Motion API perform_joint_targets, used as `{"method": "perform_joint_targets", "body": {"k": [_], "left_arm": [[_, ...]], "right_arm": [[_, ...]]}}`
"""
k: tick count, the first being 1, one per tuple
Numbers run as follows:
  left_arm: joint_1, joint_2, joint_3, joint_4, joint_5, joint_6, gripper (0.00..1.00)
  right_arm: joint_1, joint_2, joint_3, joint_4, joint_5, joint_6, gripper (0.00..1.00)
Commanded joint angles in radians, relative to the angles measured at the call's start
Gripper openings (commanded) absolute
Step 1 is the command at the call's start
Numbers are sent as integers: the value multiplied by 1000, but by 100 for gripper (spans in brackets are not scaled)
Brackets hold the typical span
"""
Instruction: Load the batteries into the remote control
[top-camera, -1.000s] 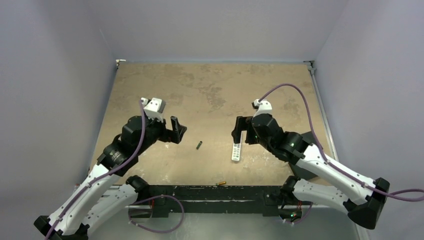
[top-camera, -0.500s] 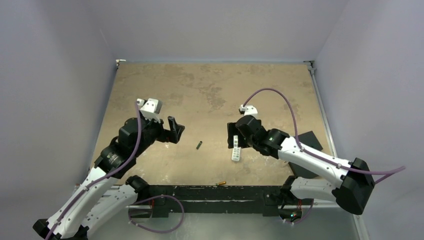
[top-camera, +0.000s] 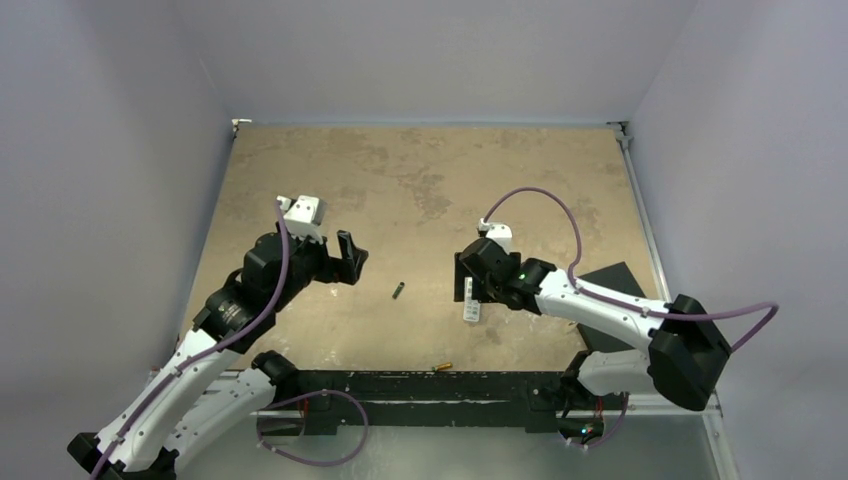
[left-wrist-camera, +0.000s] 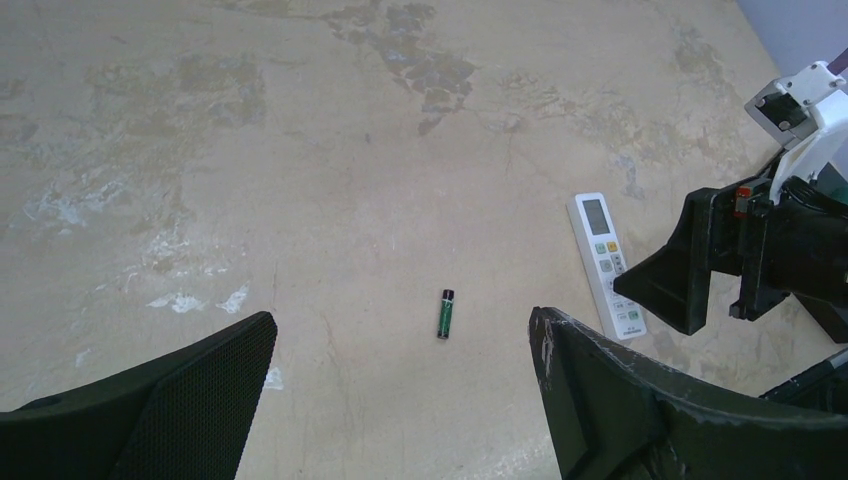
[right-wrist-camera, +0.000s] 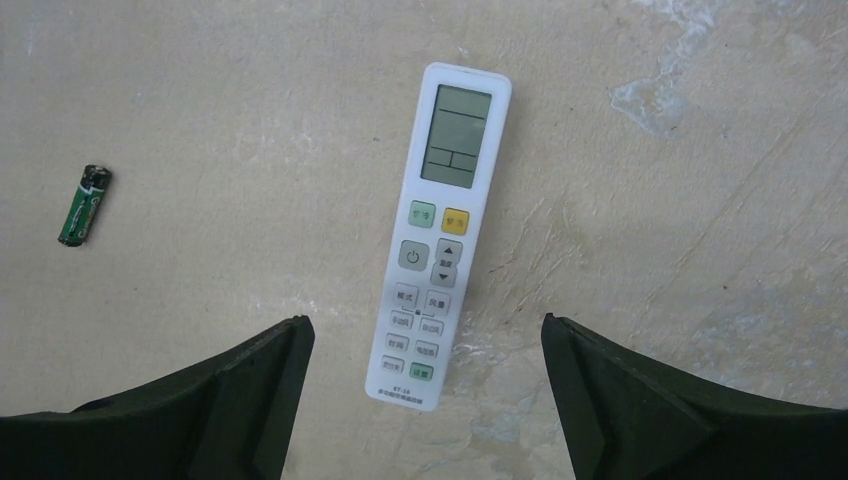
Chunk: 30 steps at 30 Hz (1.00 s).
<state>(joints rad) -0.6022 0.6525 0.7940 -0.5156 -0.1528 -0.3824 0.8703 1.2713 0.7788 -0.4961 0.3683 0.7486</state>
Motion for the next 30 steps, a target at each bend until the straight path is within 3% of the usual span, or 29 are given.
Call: {"method": "perform_joint_targets", "body": {"k": [1,30], "left_arm": [[5,1,5,3,-19,-10,98],[5,2,4,2,-14,-14,98]], "right_arm": [[13,27,-9,13,53,94,95],[117,231,47,-26,139,247,78]]}}
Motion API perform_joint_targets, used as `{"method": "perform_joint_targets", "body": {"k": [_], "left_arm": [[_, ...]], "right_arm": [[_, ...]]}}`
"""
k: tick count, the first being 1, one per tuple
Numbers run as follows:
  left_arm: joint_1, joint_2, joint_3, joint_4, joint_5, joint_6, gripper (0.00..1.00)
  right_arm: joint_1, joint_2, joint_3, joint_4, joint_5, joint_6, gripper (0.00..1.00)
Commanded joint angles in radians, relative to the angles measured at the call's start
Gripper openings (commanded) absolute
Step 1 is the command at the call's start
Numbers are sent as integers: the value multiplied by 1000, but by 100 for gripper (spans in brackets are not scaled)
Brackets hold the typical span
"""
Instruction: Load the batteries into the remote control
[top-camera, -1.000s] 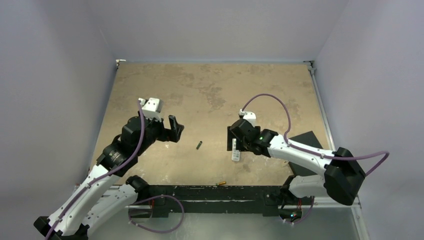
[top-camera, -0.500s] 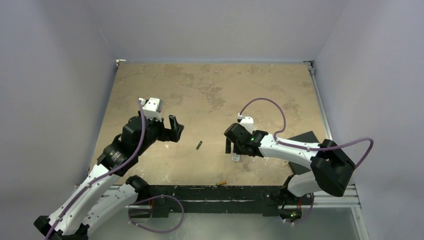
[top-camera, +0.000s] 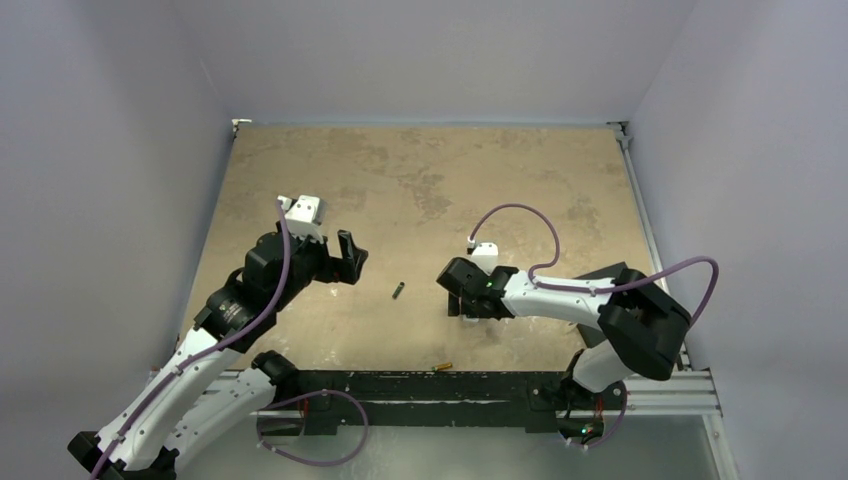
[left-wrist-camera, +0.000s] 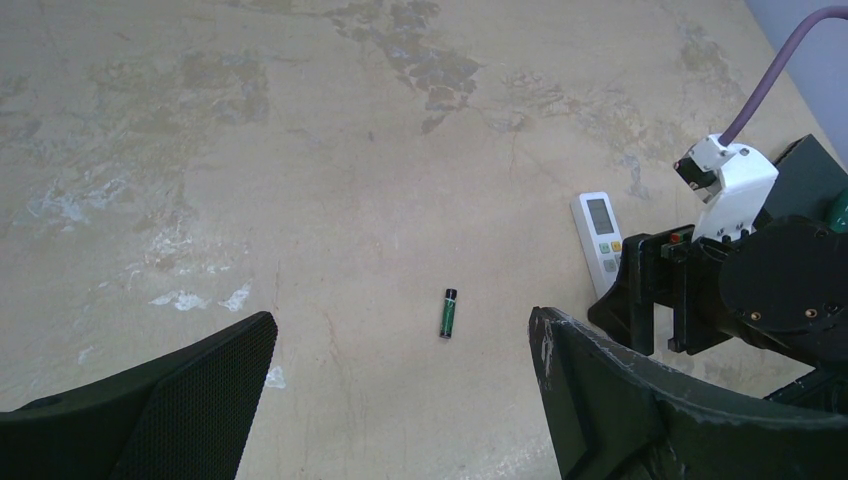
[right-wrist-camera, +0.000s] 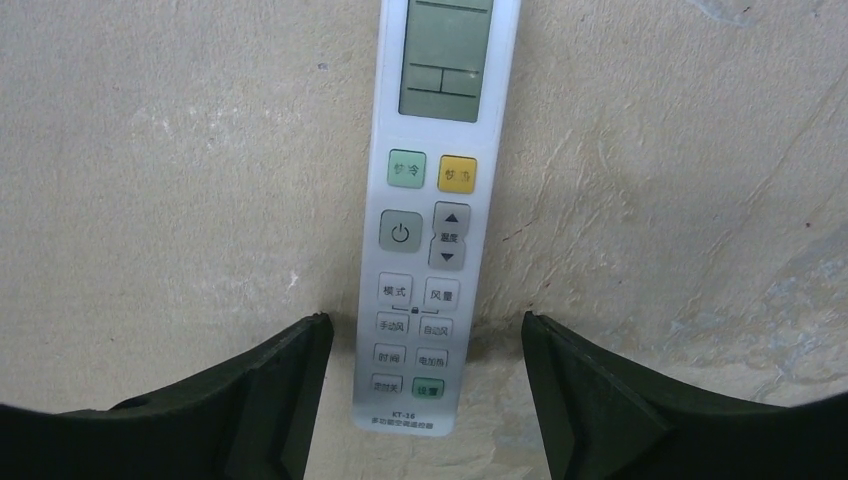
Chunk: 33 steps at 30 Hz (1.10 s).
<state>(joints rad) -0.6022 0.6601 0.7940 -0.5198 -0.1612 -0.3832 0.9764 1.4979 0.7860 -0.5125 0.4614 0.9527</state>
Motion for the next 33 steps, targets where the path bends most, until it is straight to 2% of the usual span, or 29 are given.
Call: {"method": "perform_joint_targets", "body": {"k": [1,14,23,28,32,33], "left_arm": [[5,-5,4,6,-6,-13,98],[5,-8,3,5,-6,-14,98],[6,-10,2,4,-9,-14,98],[5,-10,2,4,-13,-17,98],[6,-7,1,4,-14,-19,97],[5,-6,1,3,-15,-20,97]], "right_arm": [[13,6,40,-9,46,46,78],[24,24,39,0,45,58,61],[32,28,32,1,46,60,43],[39,10,25,-2,49,56,25],[45,-17,20,2,39,31,2],[45,-25,19,6,35,25,0]]}}
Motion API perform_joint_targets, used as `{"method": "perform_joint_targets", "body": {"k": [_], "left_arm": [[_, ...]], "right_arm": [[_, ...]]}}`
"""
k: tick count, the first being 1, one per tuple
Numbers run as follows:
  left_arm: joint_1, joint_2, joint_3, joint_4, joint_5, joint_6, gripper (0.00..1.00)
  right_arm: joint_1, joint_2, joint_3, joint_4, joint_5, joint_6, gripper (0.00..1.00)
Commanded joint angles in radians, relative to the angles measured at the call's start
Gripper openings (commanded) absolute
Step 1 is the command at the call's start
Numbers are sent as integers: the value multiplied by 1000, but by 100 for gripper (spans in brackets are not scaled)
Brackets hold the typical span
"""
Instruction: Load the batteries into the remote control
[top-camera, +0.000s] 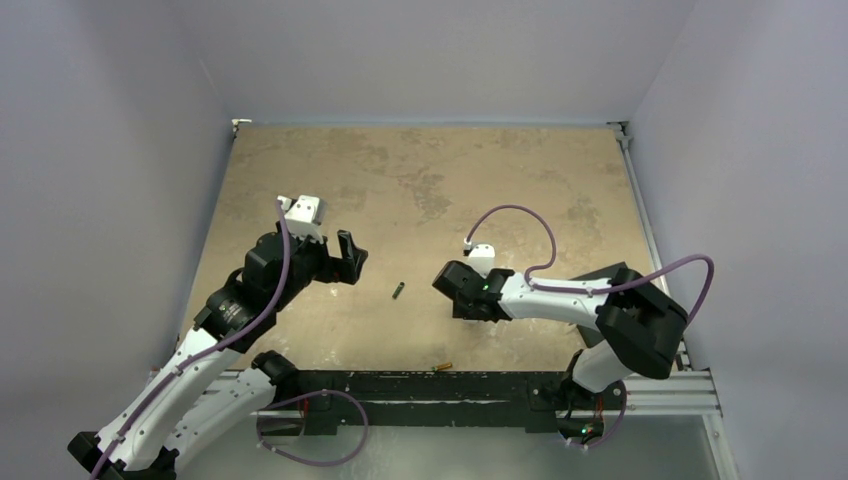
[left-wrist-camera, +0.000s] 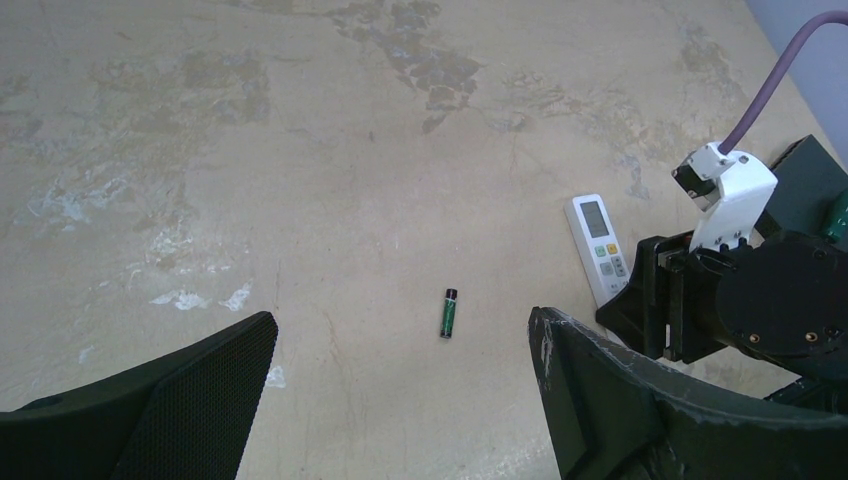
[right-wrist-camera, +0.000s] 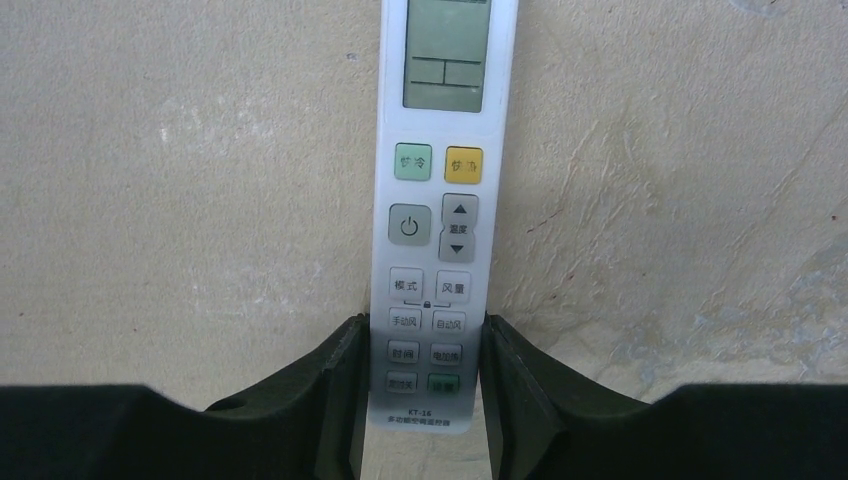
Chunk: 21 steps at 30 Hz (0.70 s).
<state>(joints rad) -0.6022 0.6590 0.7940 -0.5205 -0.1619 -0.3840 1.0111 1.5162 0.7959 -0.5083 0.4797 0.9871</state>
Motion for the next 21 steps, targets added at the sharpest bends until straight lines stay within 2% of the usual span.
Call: {"method": "perform_joint_targets", "body": {"k": [1,9,21], "left_arm": [[5,-4,1,5,-14,-20,97],[5,3,1,4,-9,-28,97],[5,46,3,40,131,-21,99]], "right_arm": [[13,-51,6,1,12,-13,0],[24,-159,-33,52,-52,-93,0],[27,-355,-84,122,-233,-274,0]]}}
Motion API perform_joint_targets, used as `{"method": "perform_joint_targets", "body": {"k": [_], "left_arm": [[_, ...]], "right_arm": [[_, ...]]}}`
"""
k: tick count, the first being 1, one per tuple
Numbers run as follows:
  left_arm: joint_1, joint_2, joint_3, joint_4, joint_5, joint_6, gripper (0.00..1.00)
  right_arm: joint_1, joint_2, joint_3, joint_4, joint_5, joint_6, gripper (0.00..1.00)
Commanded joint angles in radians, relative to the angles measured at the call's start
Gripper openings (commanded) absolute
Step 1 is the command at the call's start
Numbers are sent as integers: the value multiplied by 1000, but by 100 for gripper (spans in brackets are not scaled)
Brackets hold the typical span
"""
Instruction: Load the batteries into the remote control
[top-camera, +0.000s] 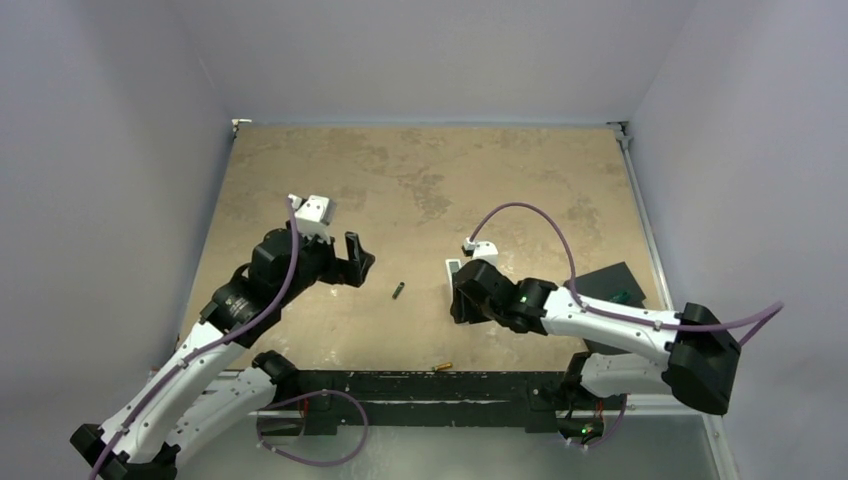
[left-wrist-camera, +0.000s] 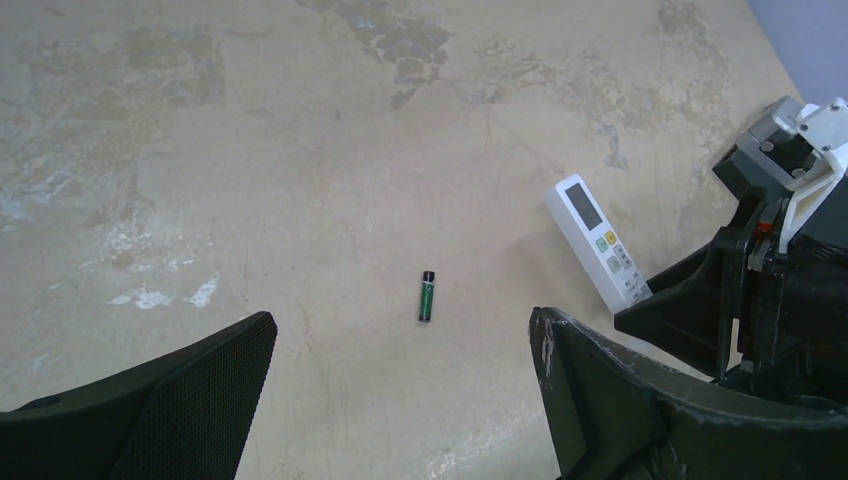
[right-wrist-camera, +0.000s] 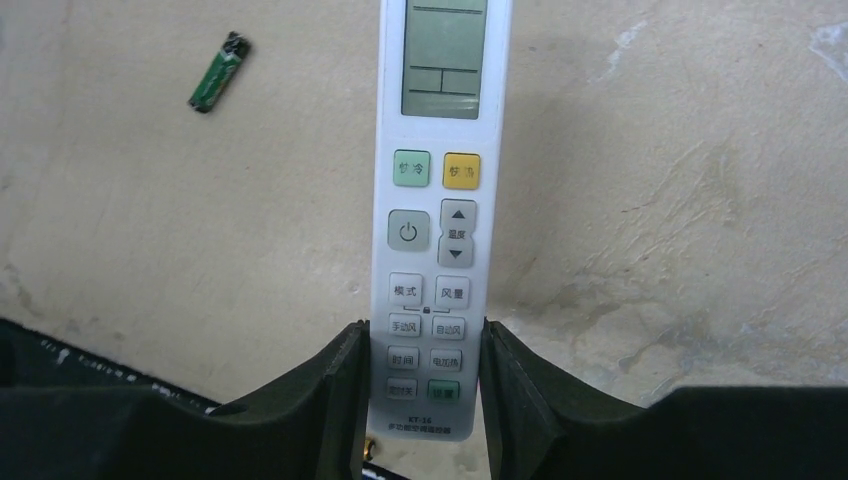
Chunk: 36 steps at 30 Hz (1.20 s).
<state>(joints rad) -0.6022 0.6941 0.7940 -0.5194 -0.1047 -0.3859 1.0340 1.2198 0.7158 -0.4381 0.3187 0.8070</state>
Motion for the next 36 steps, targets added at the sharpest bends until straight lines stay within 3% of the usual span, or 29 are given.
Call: {"method": "perform_joint_targets", "body": {"k": [1,8,16,26,36], "left_arm": [[5,17,1,40,90,-26,99],[5,62,-11,62,264,-117,99],[5,6,-91,165,458,-233,99],[6,-27,-180,313,597,-378,99],[5,-7,-210,365,660,-442,99]], "right_arm": [[5,-72,-7,56,-94,-114,0],[5,-177,-26,108,-268,-243,0],[5,-268,-36,139,-411,-287,0],[5,-299,-49,214,-619,-284,0],[5,-333,-40,232,-714,-336,0]]}}
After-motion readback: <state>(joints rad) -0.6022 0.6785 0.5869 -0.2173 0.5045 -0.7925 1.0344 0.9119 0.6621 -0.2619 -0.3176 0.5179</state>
